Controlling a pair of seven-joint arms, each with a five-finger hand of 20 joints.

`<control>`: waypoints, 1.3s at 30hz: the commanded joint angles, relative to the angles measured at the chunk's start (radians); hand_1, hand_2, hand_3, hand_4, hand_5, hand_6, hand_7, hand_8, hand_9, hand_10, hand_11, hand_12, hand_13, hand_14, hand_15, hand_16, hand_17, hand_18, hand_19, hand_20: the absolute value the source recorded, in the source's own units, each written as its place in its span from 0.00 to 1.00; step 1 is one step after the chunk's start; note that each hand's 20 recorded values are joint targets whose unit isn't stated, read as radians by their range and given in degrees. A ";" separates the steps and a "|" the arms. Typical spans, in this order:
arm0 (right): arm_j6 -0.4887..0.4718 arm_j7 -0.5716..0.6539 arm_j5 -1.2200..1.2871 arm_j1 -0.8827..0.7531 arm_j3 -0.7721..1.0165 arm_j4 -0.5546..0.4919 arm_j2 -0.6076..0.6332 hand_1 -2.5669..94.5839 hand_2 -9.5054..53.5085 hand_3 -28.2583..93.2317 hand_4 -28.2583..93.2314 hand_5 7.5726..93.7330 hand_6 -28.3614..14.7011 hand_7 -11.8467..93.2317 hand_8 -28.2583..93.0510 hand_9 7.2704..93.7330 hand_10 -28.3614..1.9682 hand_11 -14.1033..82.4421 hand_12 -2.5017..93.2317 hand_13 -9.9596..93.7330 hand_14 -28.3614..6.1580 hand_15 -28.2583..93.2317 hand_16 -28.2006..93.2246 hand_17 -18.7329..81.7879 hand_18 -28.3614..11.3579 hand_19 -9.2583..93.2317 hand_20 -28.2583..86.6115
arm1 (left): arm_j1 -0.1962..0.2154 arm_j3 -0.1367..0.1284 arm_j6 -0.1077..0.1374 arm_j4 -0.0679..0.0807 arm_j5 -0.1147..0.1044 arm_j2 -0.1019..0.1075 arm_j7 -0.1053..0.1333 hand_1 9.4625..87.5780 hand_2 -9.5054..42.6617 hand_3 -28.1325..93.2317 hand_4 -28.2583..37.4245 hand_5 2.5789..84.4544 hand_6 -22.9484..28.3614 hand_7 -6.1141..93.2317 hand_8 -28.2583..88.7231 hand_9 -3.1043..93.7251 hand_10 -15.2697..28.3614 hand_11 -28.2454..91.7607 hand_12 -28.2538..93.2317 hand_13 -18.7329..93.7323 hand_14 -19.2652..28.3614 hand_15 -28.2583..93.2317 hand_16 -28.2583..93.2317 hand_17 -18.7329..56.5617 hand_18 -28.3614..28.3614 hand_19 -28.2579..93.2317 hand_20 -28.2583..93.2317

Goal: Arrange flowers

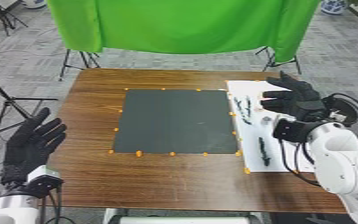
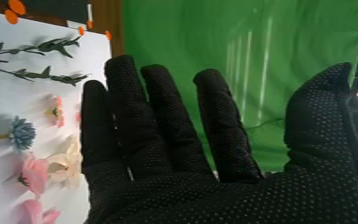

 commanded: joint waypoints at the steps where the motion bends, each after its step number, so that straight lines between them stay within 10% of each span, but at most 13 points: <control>1: 0.008 0.000 -0.013 -0.005 0.003 -0.005 0.003 0.20 0.36 0.89 0.02 0.42 0.61 0.31 0.12 0.50 0.36 0.32 0.16 0.51 0.25 0.53 0.32 0.34 0.18 0.53 0.38 | 0.009 0.002 0.002 -0.006 -0.007 0.003 0.006 0.26 0.31 0.77 0.11 0.44 0.64 0.16 0.18 0.38 0.79 0.47 0.32 0.32 0.89 0.62 0.14 0.12 0.88 0.58 0.28; 11: -0.022 0.066 -0.097 -0.008 0.019 -0.015 -0.012 0.21 0.34 0.89 0.02 0.42 0.60 0.30 0.12 0.52 0.34 0.35 0.16 0.53 0.27 0.57 0.33 0.35 0.16 0.56 0.39 | 0.011 0.004 0.002 -0.005 -0.006 0.001 0.006 0.26 0.31 0.77 0.11 0.44 0.64 0.16 0.18 0.38 0.79 0.47 0.32 0.32 0.89 0.62 0.14 0.12 0.88 0.58 0.28; 19: -0.157 0.498 -0.507 0.077 -0.023 -0.073 -0.058 0.26 0.28 0.86 0.04 0.45 0.54 0.30 0.13 0.58 0.26 0.52 0.21 0.62 0.31 0.75 0.31 0.49 0.18 0.76 0.38 | 0.016 -0.003 0.003 -0.008 -0.001 -0.003 -0.001 0.26 0.31 0.77 0.11 0.44 0.63 0.16 0.18 0.38 0.79 0.47 0.32 0.33 0.89 0.62 0.14 0.12 0.88 0.57 0.28; 27: -0.351 0.710 -0.693 0.078 -0.029 -0.122 -0.074 0.32 0.18 0.83 0.06 0.50 0.49 0.32 0.14 0.61 0.26 0.62 0.23 0.68 0.39 0.82 0.33 0.67 0.34 0.99 0.12 | 0.014 -0.007 -0.004 -0.007 0.002 -0.001 -0.003 0.26 0.31 0.77 0.11 0.44 0.63 0.16 0.18 0.38 0.79 0.47 0.32 0.33 0.89 0.62 0.14 0.12 0.88 0.57 0.28; 39: -0.438 0.860 -0.878 0.038 -0.087 -0.167 -0.052 0.37 0.14 0.81 0.08 0.55 0.45 0.36 0.15 0.64 0.27 0.72 0.27 0.77 0.44 0.85 0.36 0.78 0.45 1.00 0.35 | 0.019 -0.013 -0.002 -0.007 -0.002 0.003 0.001 0.26 0.31 0.77 0.11 0.44 0.64 0.16 0.18 0.38 0.79 0.47 0.32 0.33 0.89 0.62 0.14 0.12 0.87 0.57 0.28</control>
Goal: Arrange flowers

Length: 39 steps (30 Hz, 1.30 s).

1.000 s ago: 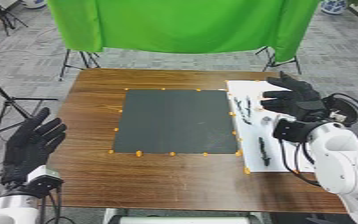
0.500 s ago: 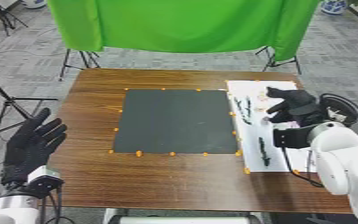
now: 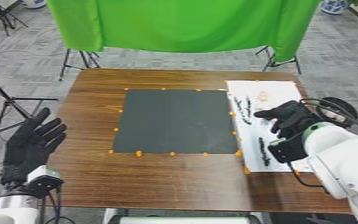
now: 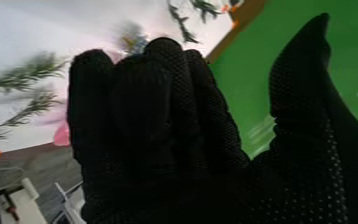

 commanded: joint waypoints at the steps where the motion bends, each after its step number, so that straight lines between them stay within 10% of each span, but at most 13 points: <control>1: -0.044 0.108 -0.149 -0.036 -0.059 -0.033 0.016 0.38 0.13 0.81 0.08 0.55 0.44 0.35 0.15 0.65 0.27 0.73 0.28 0.78 0.46 0.86 0.36 0.79 0.46 1.00 0.36 | 0.018 -0.013 -0.003 -0.007 0.000 -0.001 -0.004 0.26 0.31 0.77 0.11 0.44 0.64 0.16 0.18 0.38 0.79 0.47 0.32 0.33 0.89 0.62 0.14 0.12 0.87 0.57 0.28; 39: -0.177 0.219 -0.378 0.020 -0.336 0.064 0.061 0.48 0.05 0.80 0.07 0.60 0.43 0.43 0.20 0.70 0.29 0.73 0.28 0.81 0.48 0.84 0.37 0.83 0.52 1.00 0.39 | -0.003 -0.010 -0.013 -0.003 0.011 -0.006 -0.025 0.26 0.31 0.77 0.11 0.44 0.64 0.16 0.18 0.38 0.79 0.47 0.32 0.33 0.90 0.62 0.14 0.12 0.87 0.58 0.28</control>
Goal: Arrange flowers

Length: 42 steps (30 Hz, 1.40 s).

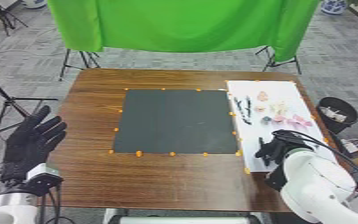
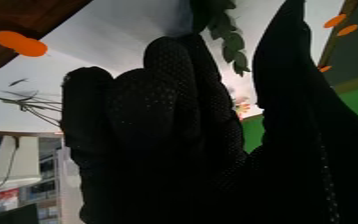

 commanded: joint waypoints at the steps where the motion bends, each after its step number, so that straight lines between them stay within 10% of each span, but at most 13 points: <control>1: -0.050 0.025 -0.097 0.016 -0.100 0.035 0.020 0.48 0.05 0.80 0.07 0.60 0.43 0.43 0.23 0.70 0.29 0.73 0.28 0.81 0.48 0.84 0.37 0.83 0.52 1.00 0.40 | 0.006 -0.004 -0.011 -0.002 0.005 -0.006 -0.007 0.26 0.31 0.77 0.11 0.44 0.64 0.16 0.18 0.38 0.79 0.47 0.32 0.33 0.90 0.62 0.14 0.12 0.87 0.58 0.28; 22: -0.058 0.036 -0.043 0.024 -0.228 0.126 -0.008 0.58 0.04 0.77 0.06 0.68 0.45 0.39 0.33 0.73 0.38 0.66 0.34 0.82 0.50 0.83 0.37 0.83 0.52 1.00 0.39 | 0.015 -0.004 -0.012 0.002 -0.005 0.009 0.018 0.26 0.31 0.77 0.11 0.44 0.64 0.16 0.18 0.38 0.79 0.47 0.32 0.33 0.89 0.62 0.14 0.12 0.87 0.58 0.28; 42: 0.075 0.001 -0.110 0.005 -0.255 0.132 -0.005 0.62 0.03 0.82 0.07 0.85 0.52 0.33 0.42 0.91 0.50 0.62 0.31 0.90 0.60 0.83 0.41 0.85 0.48 1.00 0.58 | 0.018 -0.017 -0.015 -0.003 0.008 -0.023 -0.015 0.26 0.31 0.77 0.11 0.44 0.64 0.16 0.18 0.38 0.79 0.48 0.32 0.33 0.90 0.62 0.14 0.12 0.87 0.58 0.28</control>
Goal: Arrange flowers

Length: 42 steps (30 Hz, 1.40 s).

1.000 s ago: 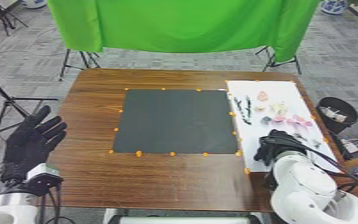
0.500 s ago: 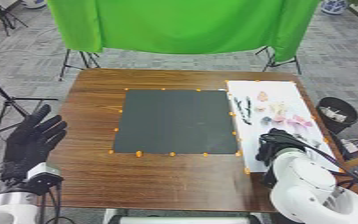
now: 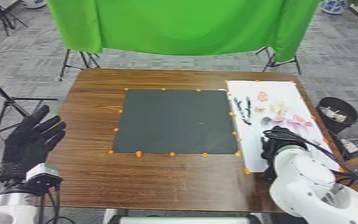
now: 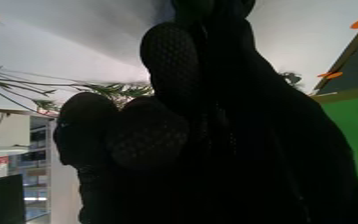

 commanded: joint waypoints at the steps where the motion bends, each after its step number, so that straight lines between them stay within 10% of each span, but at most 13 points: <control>1: 0.070 -0.016 -0.006 -0.115 -0.103 0.048 -0.006 0.62 0.03 0.82 0.08 0.85 0.53 0.34 0.42 0.90 0.50 0.63 0.31 0.90 0.60 0.83 0.41 0.85 0.47 1.00 0.60 | 0.011 -0.012 -0.011 -0.004 0.012 -0.028 -0.026 0.26 0.31 0.77 0.11 0.44 0.64 0.16 0.18 0.38 0.79 0.48 0.32 0.33 0.90 0.62 0.14 0.12 0.87 0.58 0.28; 11: 0.154 -0.006 -0.070 -0.117 -0.109 0.049 0.015 0.57 0.02 0.85 0.15 0.85 0.55 0.39 0.45 0.89 0.51 0.72 0.32 0.91 0.61 0.87 0.41 0.86 0.44 1.00 0.70 | 0.027 -0.022 -0.010 -0.008 0.007 -0.034 -0.019 0.26 0.31 0.77 0.11 0.44 0.64 0.16 0.18 0.38 0.79 0.48 0.32 0.33 0.89 0.62 0.14 0.12 0.87 0.58 0.28; 29: 0.238 -0.068 -0.126 0.003 -0.119 -0.008 0.076 0.55 0.01 0.88 0.16 0.85 0.55 0.41 0.45 0.89 0.52 0.74 0.33 0.92 0.62 0.88 0.41 0.87 0.43 1.00 0.74 | 0.053 -0.010 0.006 -0.008 -0.047 0.023 0.076 0.26 0.31 0.77 0.10 0.44 0.64 0.16 0.18 0.38 0.79 0.48 0.32 0.33 0.90 0.62 0.14 0.12 0.87 0.58 0.28; 42: 0.266 -0.074 -0.143 0.081 -0.137 -0.046 0.106 0.55 0.00 0.88 0.16 0.85 0.55 0.41 0.45 0.89 0.53 0.74 0.33 0.92 0.62 0.88 0.41 0.87 0.43 1.00 0.74 | 0.070 -0.020 0.009 -0.007 -0.053 0.035 0.084 0.26 0.31 0.77 0.10 0.44 0.64 0.16 0.18 0.38 0.79 0.47 0.32 0.33 0.89 0.62 0.14 0.12 0.87 0.58 0.28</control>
